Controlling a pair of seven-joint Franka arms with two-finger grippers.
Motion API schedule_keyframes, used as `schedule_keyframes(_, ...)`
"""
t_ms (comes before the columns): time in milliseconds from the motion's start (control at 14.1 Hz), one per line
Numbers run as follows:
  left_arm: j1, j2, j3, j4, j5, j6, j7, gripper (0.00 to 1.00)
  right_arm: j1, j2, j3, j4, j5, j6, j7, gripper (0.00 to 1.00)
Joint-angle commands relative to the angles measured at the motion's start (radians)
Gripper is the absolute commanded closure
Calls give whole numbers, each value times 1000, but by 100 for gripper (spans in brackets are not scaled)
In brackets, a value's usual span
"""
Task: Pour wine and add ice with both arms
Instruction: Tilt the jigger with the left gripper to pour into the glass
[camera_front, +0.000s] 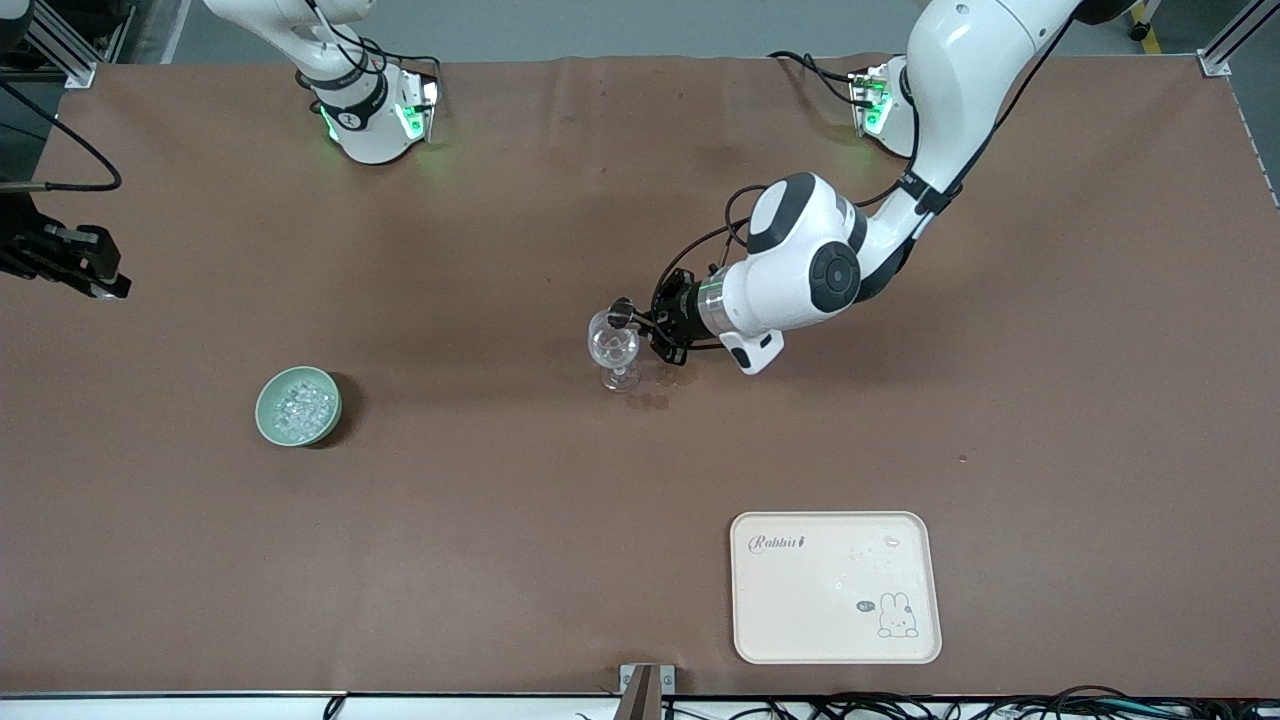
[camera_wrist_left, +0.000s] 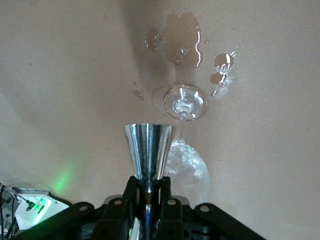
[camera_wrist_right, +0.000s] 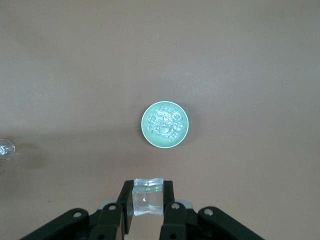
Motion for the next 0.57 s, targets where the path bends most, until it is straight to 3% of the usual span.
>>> schedule_keyframes(0,-5,8,6,24,23,3,-28,100,-4,-11,3,-4,-4,-1,14,92)
schedule_keyframes(497,33,51,-5,76,-38,-52,54,99,-4,-11,3,-4,-4,-1,14,92)
